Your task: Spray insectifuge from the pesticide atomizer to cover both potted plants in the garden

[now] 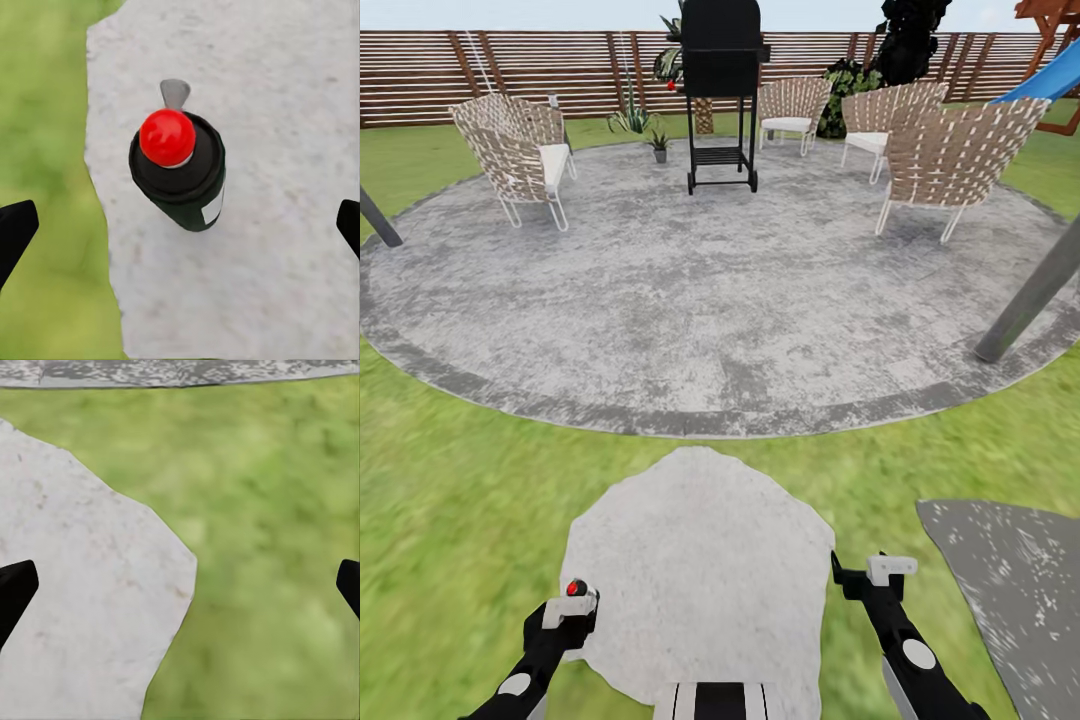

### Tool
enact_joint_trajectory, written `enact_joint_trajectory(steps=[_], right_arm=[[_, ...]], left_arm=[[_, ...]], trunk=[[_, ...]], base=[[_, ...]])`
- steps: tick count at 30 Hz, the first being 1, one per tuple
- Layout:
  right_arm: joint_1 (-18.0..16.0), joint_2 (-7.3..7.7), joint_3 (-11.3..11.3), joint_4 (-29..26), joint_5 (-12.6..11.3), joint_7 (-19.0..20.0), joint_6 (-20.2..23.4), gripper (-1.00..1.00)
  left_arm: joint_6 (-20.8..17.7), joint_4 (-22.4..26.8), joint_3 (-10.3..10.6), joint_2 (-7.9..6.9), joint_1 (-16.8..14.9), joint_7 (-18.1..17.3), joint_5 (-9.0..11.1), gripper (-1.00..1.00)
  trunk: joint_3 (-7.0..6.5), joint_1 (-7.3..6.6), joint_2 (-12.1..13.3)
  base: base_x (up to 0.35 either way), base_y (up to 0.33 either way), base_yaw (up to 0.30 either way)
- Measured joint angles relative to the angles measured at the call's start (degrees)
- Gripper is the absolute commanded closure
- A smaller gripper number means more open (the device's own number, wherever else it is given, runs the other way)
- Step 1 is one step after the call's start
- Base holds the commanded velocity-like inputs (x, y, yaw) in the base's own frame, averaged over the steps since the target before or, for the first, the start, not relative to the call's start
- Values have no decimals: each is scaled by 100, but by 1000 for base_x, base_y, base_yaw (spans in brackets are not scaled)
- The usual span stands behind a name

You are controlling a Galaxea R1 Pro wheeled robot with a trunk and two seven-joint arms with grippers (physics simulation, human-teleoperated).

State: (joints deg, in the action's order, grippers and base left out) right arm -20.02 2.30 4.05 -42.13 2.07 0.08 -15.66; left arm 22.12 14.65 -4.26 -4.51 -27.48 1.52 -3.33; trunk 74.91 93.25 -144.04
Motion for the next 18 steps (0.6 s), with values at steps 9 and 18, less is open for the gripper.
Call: enact_joint_trajectory(steps=[9, 18], right_arm=[[0, 0, -1, 0, 0, 0, -1, -100], [1, 7, 0, 0, 0, 6, -2, -100]], left_arm=[[0, 0, 0, 0, 0, 0, 0, -100], [0, -1, -16, 0, 0, 0, 0, -100]], trunk=[[0, 1, 0], [0, 0, 0]], base=[[15, 0, 0], [69, 21, 0]])
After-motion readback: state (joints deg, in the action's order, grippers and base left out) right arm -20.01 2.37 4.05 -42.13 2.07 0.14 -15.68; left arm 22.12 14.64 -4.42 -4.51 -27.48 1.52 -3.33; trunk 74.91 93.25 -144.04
